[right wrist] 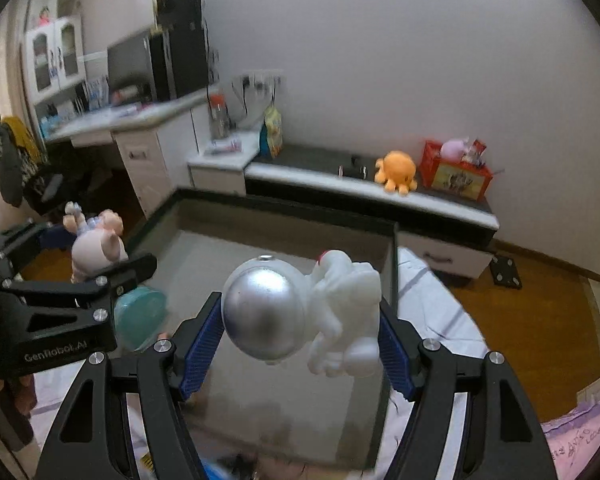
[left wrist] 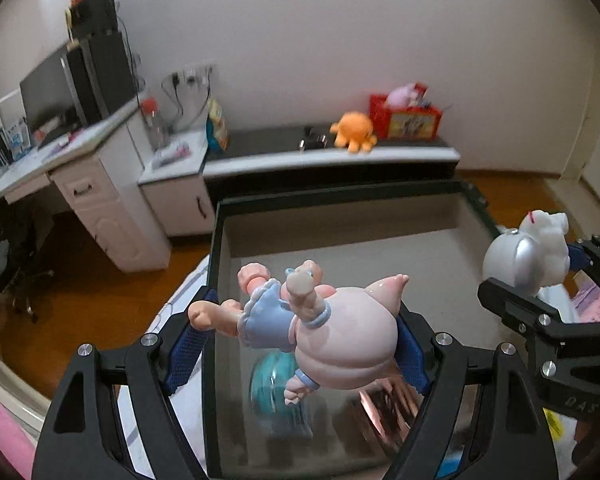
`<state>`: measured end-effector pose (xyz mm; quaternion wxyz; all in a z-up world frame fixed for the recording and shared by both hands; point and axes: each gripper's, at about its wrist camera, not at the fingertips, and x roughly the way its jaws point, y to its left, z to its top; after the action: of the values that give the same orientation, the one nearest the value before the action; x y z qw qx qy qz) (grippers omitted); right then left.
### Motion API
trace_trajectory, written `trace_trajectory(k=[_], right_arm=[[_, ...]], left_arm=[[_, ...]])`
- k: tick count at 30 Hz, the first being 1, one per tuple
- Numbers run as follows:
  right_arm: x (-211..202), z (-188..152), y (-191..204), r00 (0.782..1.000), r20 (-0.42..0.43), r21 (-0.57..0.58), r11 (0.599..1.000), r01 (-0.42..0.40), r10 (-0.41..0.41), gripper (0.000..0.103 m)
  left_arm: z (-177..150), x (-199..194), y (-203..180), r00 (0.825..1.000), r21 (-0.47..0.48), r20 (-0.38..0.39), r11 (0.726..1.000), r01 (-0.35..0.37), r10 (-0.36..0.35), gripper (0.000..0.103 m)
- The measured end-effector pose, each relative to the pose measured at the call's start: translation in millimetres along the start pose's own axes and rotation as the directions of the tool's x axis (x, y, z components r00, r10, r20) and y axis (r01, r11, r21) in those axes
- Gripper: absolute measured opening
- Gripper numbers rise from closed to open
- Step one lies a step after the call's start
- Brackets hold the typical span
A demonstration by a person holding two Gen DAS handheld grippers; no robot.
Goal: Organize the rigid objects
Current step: 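Lower both held toys into the pink box and open both grippers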
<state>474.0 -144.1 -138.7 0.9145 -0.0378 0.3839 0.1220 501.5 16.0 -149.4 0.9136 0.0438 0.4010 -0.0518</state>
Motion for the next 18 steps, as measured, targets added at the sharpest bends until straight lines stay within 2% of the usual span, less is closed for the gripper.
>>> trace_trajectory(k=[4, 10, 13, 15, 16, 18], right_arm=[[40, 6, -6, 0.995, -0.103, 0.020, 1.000, -0.017, 0.019, 0.072], [77, 8, -12, 0.976, -0.215, 0.020, 1.000, -0.006, 0.010, 0.072], [78, 7, -17, 0.972, -0.235, 0.039, 0.999, -0.013, 0.022, 0.073], [70, 9, -18, 0.978, -0.206, 0.042, 0.999, -0.011, 0.020, 0.076], [64, 9, -19, 0.983, -0.185, 0.042, 0.999, -0.001, 0.008, 0.083], [43, 9, -22, 0.991, -0.128, 0.060, 0.998, -0.018, 0.026, 0.083]], left_arm=[[5, 41, -4, 0.994, 0.017, -0.106, 1.000, -0.008, 0.010, 0.082], [8, 72, -9, 0.977, 0.039, -0.208, 0.998, -0.042, 0.049, 0.082], [10, 68, -8, 0.980, 0.032, -0.194, 0.999, -0.040, 0.045, 0.086], [10, 59, -6, 0.985, 0.025, -0.160, 0.998, -0.062, 0.066, 0.092], [10, 52, -5, 0.988, 0.019, -0.137, 0.997, -0.068, 0.070, 0.096], [9, 31, -2, 0.995, -0.002, -0.076, 0.998, -0.059, 0.058, 0.098]])
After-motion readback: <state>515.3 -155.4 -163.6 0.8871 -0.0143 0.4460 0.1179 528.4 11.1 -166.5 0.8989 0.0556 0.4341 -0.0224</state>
